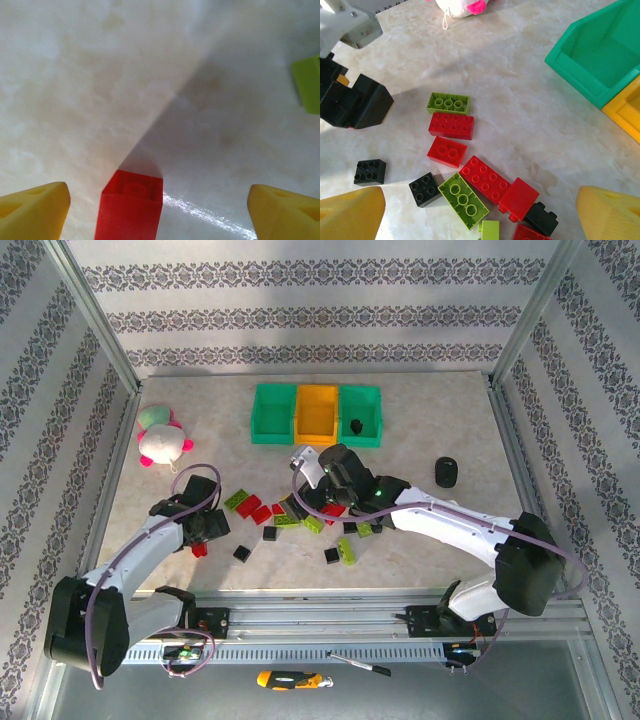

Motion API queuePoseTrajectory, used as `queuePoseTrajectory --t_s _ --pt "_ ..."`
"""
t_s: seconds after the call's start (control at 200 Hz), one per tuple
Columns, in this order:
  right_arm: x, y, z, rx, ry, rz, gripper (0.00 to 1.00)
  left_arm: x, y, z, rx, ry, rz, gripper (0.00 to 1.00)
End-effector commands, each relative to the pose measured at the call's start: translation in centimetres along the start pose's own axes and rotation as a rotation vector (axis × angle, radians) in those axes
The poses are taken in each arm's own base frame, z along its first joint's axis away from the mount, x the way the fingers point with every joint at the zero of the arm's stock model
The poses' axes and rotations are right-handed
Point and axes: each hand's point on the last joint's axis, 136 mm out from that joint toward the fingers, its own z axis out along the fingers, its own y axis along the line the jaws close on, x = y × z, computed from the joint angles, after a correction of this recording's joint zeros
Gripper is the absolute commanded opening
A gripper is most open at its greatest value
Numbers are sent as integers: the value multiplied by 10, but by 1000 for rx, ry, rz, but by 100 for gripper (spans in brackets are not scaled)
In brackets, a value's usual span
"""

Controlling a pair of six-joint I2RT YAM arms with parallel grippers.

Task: Sort the legos into containers by color
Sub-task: Pick up the lego from the bottom-left of the table, then place the lego in the container.

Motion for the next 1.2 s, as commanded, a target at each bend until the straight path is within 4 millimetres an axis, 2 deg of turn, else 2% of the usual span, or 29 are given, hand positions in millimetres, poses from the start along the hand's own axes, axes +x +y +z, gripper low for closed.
queuePoseTrajectory --t_s 0.0,0.1,0.255,0.375,0.47,0.555,0.739,0.869,1.019,1.114,1.194 --pt "-8 2 -1 6 -16 -23 98 15 4 8 -3 64 -58 82" --pt "-6 -1 0 20 -6 -23 98 18 3 11 4 75 -68 71" --pt "-7 -1 -1 20 -7 -24 98 20 2 11 6 81 -66 46" --pt "-11 0 -4 18 -20 -24 98 18 1 10 14 76 -68 32" --pt "-13 1 -7 16 -26 -24 98 14 -3 6 28 74 -63 28" --pt "-16 1 -11 13 -38 -23 98 3 -12 -4 66 54 -48 28" --pt "-24 1 -20 23 -74 -26 98 -41 -48 -35 197 -55 -25 26" --pt "-31 -3 -24 44 -103 -26 98 -85 -83 -56 273 -150 -6 26" --pt "-35 -9 -28 68 -122 -17 98 -146 -119 -79 308 -269 31 26" --pt "-34 -13 -30 84 -125 -6 98 -180 -143 -88 337 -327 44 26" --pt "-29 -16 -30 98 -115 -6 98 -202 -164 -88 359 -345 66 26"
